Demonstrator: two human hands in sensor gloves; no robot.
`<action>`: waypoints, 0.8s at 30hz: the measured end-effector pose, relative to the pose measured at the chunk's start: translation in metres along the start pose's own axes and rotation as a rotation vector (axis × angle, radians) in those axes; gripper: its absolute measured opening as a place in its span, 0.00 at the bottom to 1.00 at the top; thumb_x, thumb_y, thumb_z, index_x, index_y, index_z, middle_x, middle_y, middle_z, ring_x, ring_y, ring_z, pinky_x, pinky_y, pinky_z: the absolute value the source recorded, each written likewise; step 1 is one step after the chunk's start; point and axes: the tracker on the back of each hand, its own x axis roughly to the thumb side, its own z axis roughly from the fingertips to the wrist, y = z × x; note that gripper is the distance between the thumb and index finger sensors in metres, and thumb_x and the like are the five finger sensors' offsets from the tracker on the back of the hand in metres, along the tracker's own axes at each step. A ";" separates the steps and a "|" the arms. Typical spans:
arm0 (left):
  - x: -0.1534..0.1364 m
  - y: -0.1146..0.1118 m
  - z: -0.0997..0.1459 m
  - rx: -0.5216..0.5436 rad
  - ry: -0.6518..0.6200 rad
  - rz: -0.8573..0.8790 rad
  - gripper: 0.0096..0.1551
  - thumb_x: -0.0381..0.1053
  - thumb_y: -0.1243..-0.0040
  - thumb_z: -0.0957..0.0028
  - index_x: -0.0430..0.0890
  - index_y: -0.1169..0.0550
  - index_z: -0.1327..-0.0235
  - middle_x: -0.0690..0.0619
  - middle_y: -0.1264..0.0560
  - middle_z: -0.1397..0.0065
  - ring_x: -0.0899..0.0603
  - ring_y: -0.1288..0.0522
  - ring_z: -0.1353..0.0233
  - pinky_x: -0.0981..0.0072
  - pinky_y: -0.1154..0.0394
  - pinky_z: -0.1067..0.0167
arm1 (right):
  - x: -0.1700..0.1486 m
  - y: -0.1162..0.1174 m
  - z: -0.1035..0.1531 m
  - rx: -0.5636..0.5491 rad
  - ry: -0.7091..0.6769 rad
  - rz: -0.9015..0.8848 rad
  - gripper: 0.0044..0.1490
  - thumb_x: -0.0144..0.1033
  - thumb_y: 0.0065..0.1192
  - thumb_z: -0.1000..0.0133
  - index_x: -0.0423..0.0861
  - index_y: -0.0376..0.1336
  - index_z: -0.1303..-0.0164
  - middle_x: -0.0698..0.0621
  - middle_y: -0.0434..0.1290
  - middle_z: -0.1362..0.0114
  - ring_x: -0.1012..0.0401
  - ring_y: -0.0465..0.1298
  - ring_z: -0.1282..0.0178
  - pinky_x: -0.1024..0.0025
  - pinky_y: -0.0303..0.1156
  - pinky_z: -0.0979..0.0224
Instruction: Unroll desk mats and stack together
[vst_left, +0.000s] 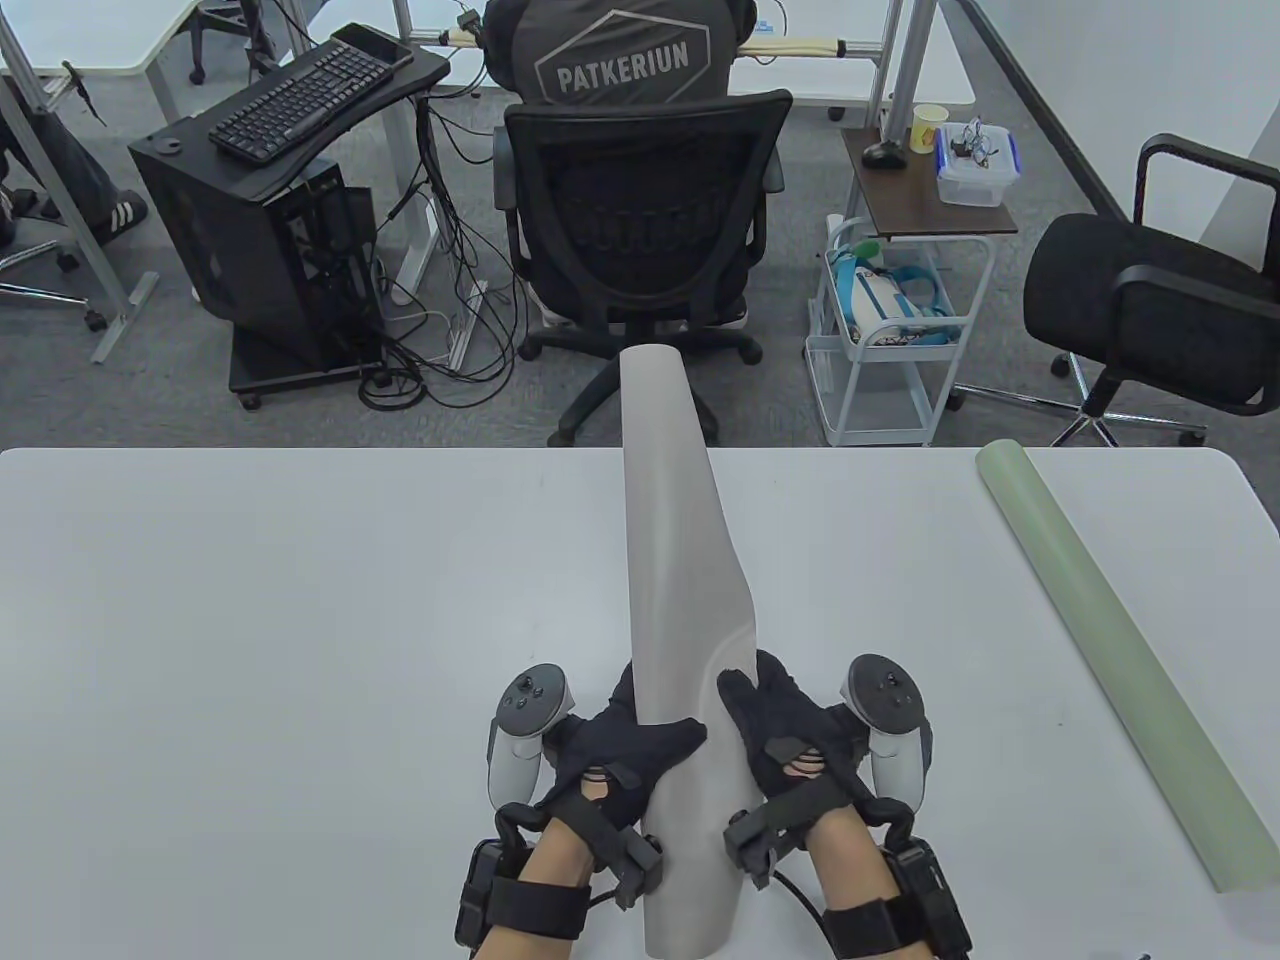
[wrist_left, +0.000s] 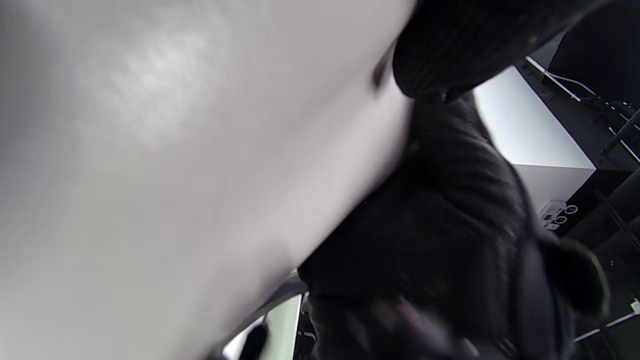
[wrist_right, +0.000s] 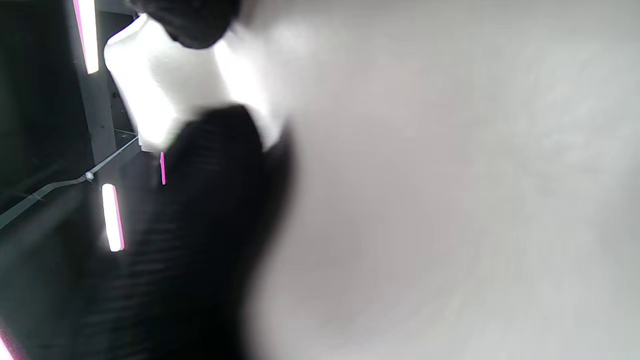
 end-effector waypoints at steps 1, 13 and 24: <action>0.000 0.000 0.001 -0.013 -0.009 0.032 0.62 0.59 0.32 0.50 0.46 0.64 0.30 0.46 0.40 0.23 0.38 0.23 0.36 0.41 0.27 0.36 | 0.000 0.001 -0.001 0.006 -0.019 0.061 0.28 0.43 0.50 0.41 0.52 0.57 0.30 0.52 0.74 0.38 0.61 0.82 0.57 0.71 0.82 0.54; -0.013 -0.002 0.000 -0.225 -0.069 0.602 0.56 0.54 0.29 0.52 0.47 0.56 0.28 0.50 0.41 0.21 0.37 0.26 0.30 0.45 0.26 0.33 | -0.006 -0.018 -0.004 0.238 -0.081 -0.167 0.28 0.41 0.49 0.39 0.51 0.55 0.27 0.53 0.76 0.42 0.63 0.82 0.72 0.74 0.81 0.70; -0.013 0.001 0.006 -0.263 -0.080 0.671 0.39 0.49 0.31 0.49 0.57 0.40 0.29 0.45 0.36 0.20 0.36 0.25 0.26 0.42 0.20 0.36 | -0.013 -0.012 0.006 0.157 -0.072 -0.050 0.28 0.43 0.49 0.39 0.55 0.55 0.27 0.54 0.76 0.43 0.64 0.81 0.73 0.76 0.80 0.71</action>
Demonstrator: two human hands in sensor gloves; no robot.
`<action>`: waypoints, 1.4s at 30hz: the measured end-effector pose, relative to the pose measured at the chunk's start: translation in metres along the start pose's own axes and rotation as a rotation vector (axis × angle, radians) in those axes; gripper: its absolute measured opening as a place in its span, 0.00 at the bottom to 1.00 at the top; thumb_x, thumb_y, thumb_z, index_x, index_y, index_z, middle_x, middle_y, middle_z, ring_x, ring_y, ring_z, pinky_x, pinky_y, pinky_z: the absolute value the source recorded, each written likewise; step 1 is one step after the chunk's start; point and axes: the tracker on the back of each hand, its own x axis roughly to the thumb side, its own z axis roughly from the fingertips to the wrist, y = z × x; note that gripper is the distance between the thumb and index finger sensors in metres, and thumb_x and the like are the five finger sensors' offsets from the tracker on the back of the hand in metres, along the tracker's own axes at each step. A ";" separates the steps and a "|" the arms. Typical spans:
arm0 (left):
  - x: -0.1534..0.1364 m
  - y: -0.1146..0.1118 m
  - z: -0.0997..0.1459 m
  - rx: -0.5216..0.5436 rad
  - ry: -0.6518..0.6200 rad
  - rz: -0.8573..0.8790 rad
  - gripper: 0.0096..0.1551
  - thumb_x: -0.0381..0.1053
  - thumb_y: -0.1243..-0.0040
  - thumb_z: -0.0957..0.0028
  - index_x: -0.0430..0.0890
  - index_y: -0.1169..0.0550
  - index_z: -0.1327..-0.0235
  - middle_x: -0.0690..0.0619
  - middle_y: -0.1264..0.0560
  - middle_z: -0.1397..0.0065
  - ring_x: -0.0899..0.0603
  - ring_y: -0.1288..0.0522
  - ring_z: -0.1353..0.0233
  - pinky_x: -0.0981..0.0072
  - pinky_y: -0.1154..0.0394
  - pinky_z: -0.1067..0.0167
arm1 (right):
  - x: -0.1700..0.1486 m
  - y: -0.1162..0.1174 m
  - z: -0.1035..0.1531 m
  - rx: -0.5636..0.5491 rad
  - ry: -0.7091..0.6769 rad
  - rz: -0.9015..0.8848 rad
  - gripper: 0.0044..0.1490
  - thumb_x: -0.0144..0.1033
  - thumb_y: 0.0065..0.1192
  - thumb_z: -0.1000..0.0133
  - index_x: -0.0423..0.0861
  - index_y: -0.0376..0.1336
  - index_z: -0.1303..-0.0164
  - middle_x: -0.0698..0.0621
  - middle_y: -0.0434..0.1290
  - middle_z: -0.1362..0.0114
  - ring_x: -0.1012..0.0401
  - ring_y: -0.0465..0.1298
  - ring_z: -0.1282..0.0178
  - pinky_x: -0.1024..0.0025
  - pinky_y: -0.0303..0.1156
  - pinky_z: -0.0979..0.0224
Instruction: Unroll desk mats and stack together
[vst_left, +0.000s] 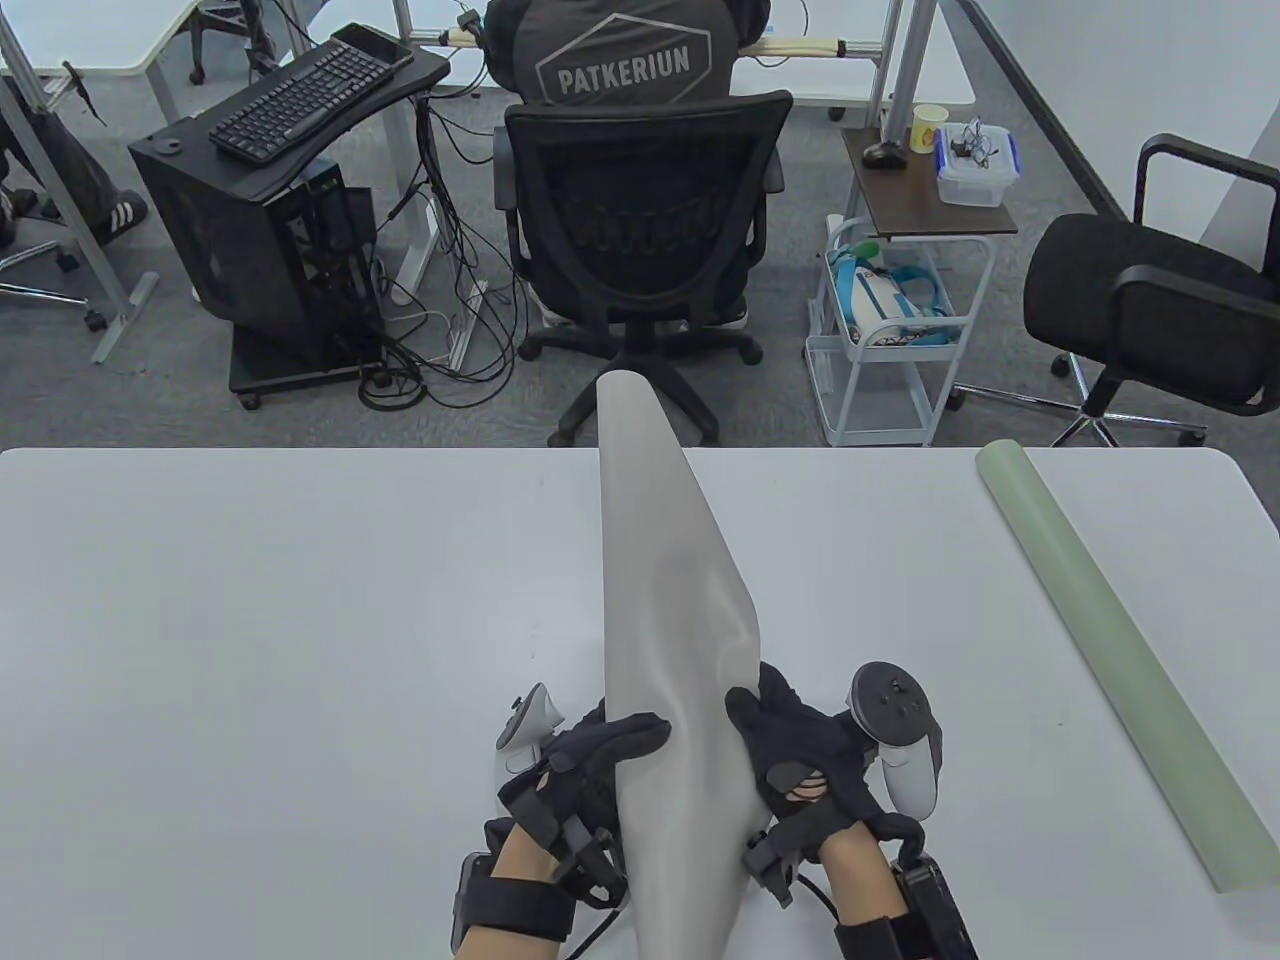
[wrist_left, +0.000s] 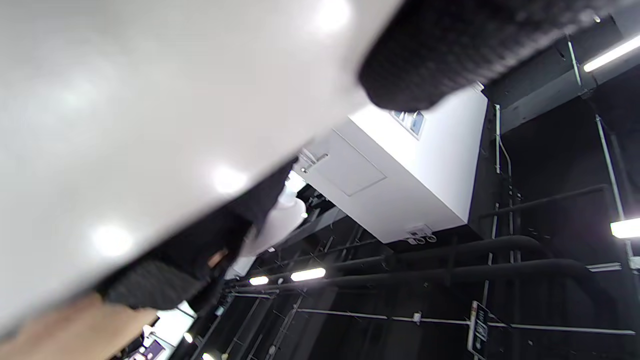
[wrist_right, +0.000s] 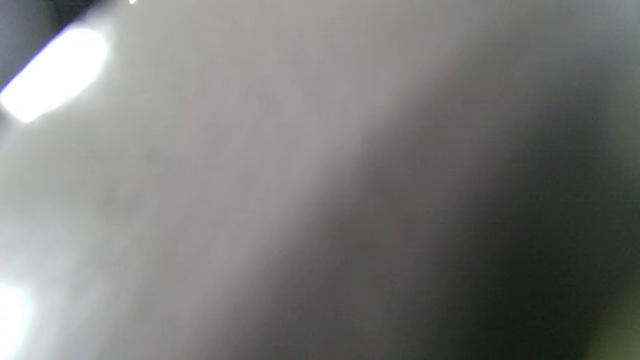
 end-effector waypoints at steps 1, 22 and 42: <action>0.005 0.000 0.003 0.005 -0.019 -0.034 0.41 0.47 0.33 0.49 0.57 0.44 0.28 0.42 0.38 0.19 0.33 0.24 0.26 0.40 0.21 0.35 | -0.001 0.000 -0.001 -0.014 -0.002 0.014 0.28 0.44 0.49 0.39 0.55 0.55 0.27 0.54 0.76 0.43 0.64 0.81 0.73 0.76 0.80 0.71; -0.001 -0.004 -0.005 0.041 -0.003 -0.019 0.54 0.47 0.23 0.53 0.46 0.49 0.28 0.51 0.35 0.24 0.46 0.21 0.34 0.59 0.20 0.34 | -0.014 -0.033 0.010 -0.047 0.040 -0.117 0.26 0.41 0.53 0.39 0.55 0.60 0.29 0.53 0.78 0.46 0.63 0.81 0.75 0.74 0.80 0.73; 0.009 -0.003 0.001 -0.015 -0.094 -0.042 0.53 0.41 0.45 0.48 0.48 0.69 0.33 0.37 0.51 0.19 0.30 0.31 0.25 0.36 0.30 0.31 | -0.024 -0.054 0.017 -0.144 0.074 -0.094 0.26 0.42 0.54 0.40 0.56 0.62 0.30 0.54 0.79 0.48 0.64 0.81 0.77 0.75 0.80 0.75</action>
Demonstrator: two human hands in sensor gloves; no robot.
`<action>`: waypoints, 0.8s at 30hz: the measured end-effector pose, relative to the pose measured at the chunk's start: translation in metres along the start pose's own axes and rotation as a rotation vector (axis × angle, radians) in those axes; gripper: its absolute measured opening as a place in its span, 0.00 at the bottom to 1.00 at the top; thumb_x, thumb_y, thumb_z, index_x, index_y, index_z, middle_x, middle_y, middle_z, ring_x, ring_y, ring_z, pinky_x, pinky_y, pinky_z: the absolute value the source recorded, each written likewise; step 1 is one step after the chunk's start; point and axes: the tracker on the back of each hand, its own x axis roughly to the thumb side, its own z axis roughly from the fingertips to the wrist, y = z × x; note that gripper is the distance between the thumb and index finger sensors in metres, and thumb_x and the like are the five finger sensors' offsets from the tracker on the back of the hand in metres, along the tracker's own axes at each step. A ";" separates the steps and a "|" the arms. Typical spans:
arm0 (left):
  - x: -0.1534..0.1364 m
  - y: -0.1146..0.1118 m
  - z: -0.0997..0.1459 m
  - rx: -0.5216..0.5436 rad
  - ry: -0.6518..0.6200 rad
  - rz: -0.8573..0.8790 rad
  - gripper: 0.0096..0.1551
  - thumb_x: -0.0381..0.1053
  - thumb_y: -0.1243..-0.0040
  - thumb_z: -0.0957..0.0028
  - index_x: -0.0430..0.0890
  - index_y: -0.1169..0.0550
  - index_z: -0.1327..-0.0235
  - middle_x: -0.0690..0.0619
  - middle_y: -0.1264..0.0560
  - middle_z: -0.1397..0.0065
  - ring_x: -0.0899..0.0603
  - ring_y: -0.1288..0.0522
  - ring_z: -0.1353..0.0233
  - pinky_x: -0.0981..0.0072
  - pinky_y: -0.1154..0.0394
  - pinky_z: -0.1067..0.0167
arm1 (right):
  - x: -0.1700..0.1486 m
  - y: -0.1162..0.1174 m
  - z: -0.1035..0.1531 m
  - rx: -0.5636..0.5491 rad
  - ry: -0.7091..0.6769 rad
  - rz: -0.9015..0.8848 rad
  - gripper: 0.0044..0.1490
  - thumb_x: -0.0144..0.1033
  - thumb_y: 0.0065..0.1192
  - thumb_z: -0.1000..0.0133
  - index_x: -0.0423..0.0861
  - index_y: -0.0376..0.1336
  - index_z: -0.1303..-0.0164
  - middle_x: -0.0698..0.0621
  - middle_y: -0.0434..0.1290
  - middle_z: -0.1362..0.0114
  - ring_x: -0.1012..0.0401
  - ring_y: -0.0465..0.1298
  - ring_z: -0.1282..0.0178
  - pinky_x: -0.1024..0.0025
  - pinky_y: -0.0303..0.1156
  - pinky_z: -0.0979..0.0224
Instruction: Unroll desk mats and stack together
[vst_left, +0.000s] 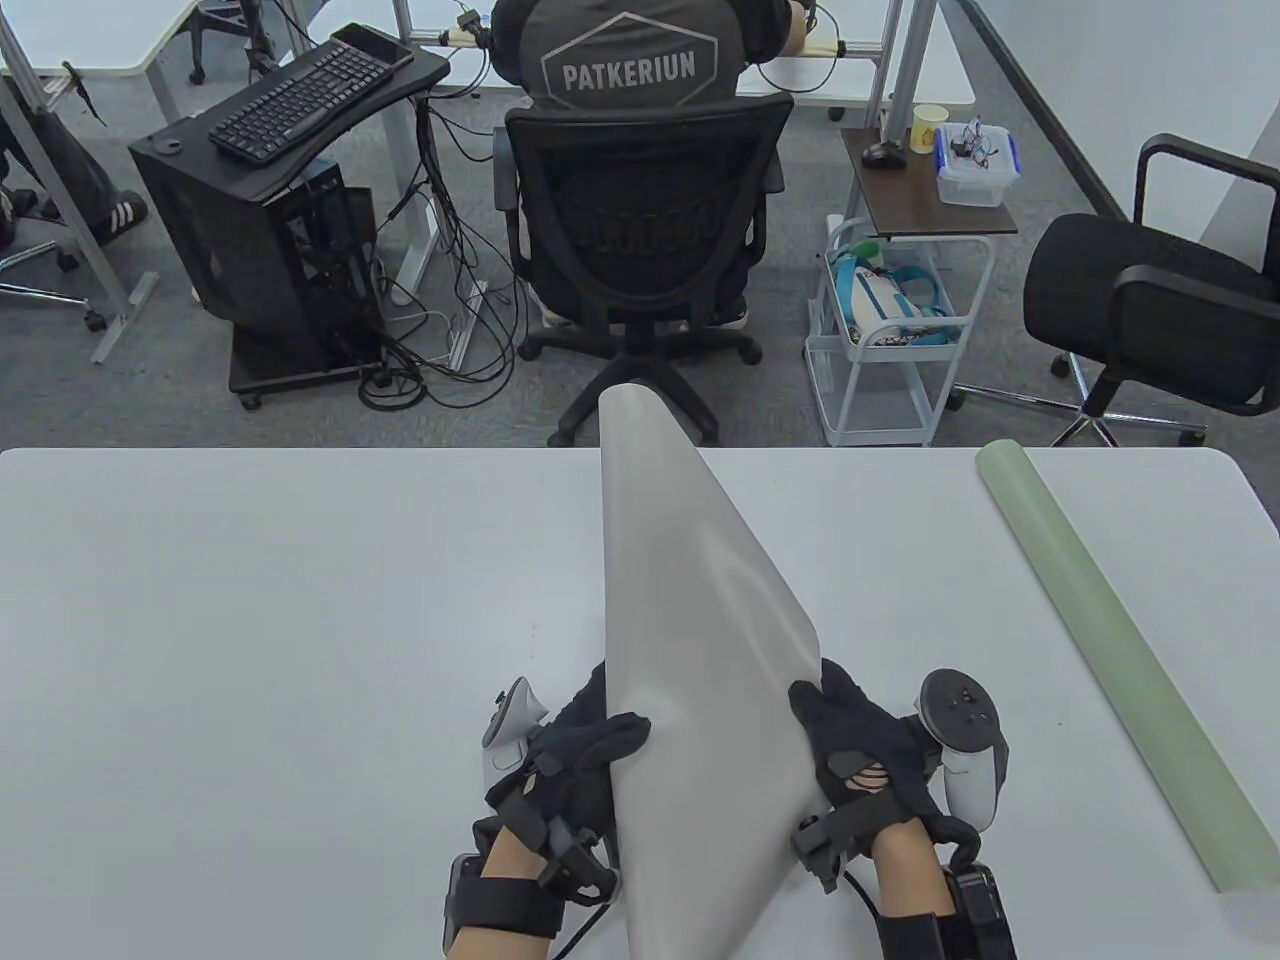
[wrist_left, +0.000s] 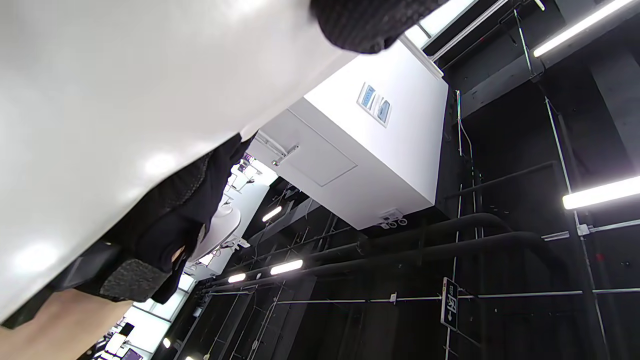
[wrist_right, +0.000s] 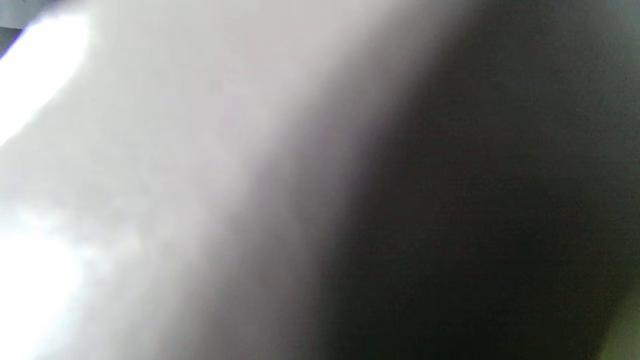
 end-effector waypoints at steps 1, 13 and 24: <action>-0.001 0.000 0.000 0.008 0.005 0.001 0.53 0.41 0.45 0.48 0.48 0.69 0.33 0.38 0.51 0.19 0.30 0.31 0.25 0.36 0.30 0.31 | 0.000 -0.002 0.000 -0.007 0.001 0.009 0.26 0.42 0.55 0.40 0.56 0.62 0.30 0.53 0.79 0.48 0.64 0.81 0.77 0.75 0.80 0.75; -0.015 -0.002 -0.005 -0.018 0.039 0.107 0.38 0.49 0.30 0.50 0.51 0.44 0.39 0.45 0.40 0.21 0.31 0.28 0.24 0.42 0.23 0.31 | -0.009 0.004 -0.004 0.032 0.034 0.062 0.25 0.42 0.54 0.40 0.58 0.62 0.30 0.54 0.79 0.47 0.64 0.80 0.76 0.75 0.80 0.74; -0.004 0.010 0.004 0.068 -0.011 0.066 0.53 0.43 0.43 0.47 0.52 0.67 0.32 0.40 0.49 0.19 0.34 0.28 0.25 0.41 0.27 0.32 | -0.012 -0.012 -0.002 -0.027 0.050 0.044 0.25 0.42 0.56 0.41 0.57 0.64 0.31 0.53 0.80 0.48 0.64 0.81 0.77 0.75 0.80 0.75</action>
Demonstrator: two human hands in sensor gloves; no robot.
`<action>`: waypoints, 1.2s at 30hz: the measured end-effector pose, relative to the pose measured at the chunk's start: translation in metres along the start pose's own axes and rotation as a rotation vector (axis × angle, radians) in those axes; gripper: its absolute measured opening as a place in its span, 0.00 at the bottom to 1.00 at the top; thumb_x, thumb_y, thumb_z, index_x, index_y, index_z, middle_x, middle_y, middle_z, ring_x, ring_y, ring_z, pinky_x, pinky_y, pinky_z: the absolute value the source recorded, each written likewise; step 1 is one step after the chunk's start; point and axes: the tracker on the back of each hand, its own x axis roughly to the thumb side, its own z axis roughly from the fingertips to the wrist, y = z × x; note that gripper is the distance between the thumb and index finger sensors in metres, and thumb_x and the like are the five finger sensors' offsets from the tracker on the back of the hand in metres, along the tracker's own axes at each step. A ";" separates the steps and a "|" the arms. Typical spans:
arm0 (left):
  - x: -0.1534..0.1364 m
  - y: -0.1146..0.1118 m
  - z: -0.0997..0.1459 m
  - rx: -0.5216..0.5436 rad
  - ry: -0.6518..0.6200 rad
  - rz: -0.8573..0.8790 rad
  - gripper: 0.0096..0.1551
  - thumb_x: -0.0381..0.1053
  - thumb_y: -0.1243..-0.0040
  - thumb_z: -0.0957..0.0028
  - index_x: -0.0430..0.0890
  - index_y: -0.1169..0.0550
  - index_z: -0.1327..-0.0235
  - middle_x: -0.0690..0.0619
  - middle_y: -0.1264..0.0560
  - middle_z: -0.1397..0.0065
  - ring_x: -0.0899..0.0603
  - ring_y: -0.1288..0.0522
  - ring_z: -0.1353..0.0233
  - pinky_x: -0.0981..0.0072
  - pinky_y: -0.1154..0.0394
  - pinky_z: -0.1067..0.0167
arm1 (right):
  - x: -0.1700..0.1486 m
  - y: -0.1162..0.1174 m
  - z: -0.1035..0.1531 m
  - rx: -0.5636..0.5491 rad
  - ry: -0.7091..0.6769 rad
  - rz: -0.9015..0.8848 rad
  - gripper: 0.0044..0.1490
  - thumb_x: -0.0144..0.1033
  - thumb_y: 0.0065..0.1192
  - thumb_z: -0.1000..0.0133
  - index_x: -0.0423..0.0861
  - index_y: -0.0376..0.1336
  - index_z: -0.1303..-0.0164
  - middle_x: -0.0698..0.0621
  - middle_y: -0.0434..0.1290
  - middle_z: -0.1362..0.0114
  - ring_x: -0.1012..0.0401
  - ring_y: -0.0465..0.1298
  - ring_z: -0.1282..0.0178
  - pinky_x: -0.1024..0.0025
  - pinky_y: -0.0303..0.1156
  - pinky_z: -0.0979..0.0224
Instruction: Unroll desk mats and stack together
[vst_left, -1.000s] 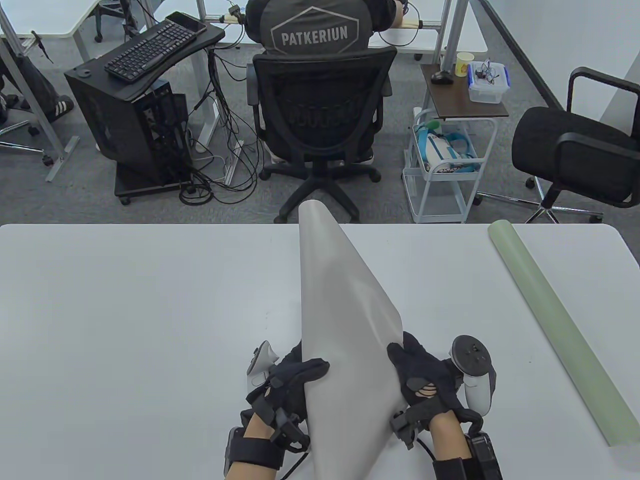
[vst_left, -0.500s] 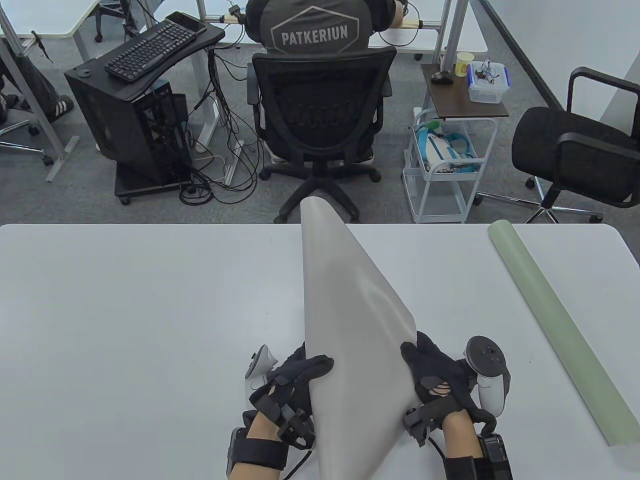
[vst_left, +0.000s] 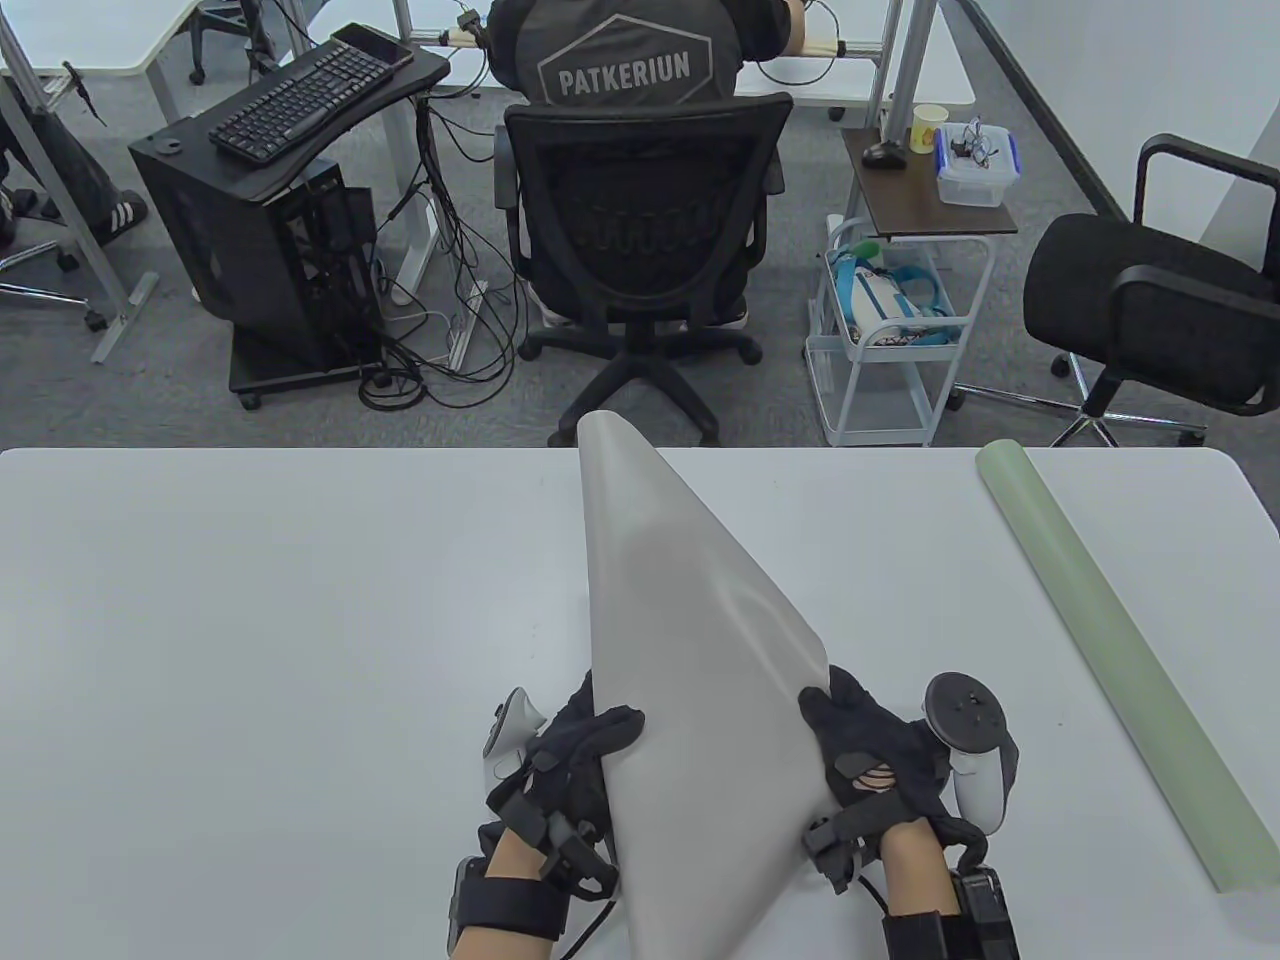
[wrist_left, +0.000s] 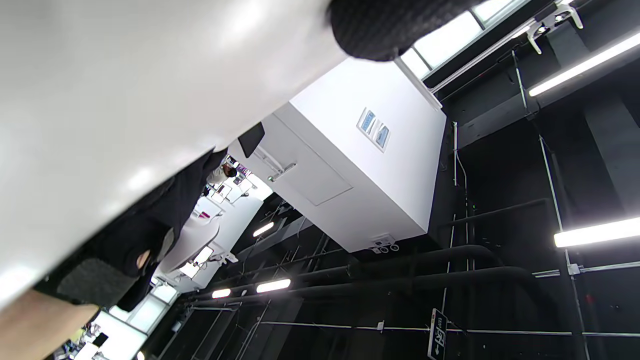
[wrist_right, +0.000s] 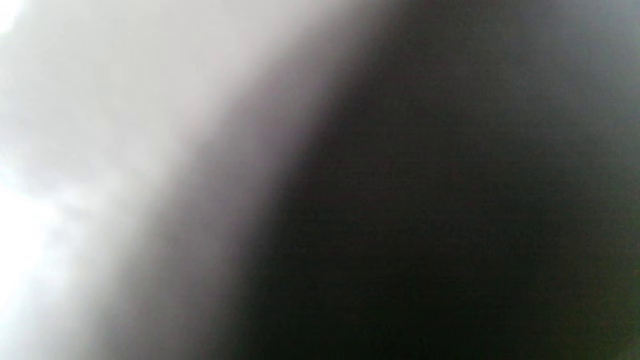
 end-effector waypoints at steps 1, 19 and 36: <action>0.001 0.000 0.000 0.004 -0.003 -0.002 0.53 0.43 0.44 0.47 0.53 0.67 0.32 0.39 0.49 0.19 0.33 0.28 0.25 0.40 0.27 0.32 | 0.001 -0.002 0.001 -0.003 -0.002 -0.003 0.25 0.42 0.56 0.41 0.57 0.64 0.31 0.53 0.80 0.49 0.64 0.81 0.77 0.75 0.80 0.75; -0.007 0.011 -0.002 -0.013 0.024 0.087 0.35 0.52 0.25 0.51 0.63 0.37 0.39 0.58 0.30 0.33 0.48 0.21 0.39 0.58 0.20 0.37 | 0.000 -0.008 0.001 -0.002 -0.016 0.023 0.25 0.43 0.56 0.41 0.59 0.65 0.32 0.54 0.80 0.48 0.65 0.80 0.77 0.76 0.80 0.75; 0.007 0.024 0.006 0.042 0.028 0.015 0.52 0.41 0.45 0.47 0.49 0.68 0.32 0.40 0.48 0.20 0.32 0.28 0.26 0.40 0.27 0.32 | -0.003 -0.020 0.006 -0.079 0.002 0.043 0.25 0.42 0.57 0.41 0.58 0.66 0.33 0.53 0.80 0.49 0.64 0.80 0.77 0.75 0.80 0.75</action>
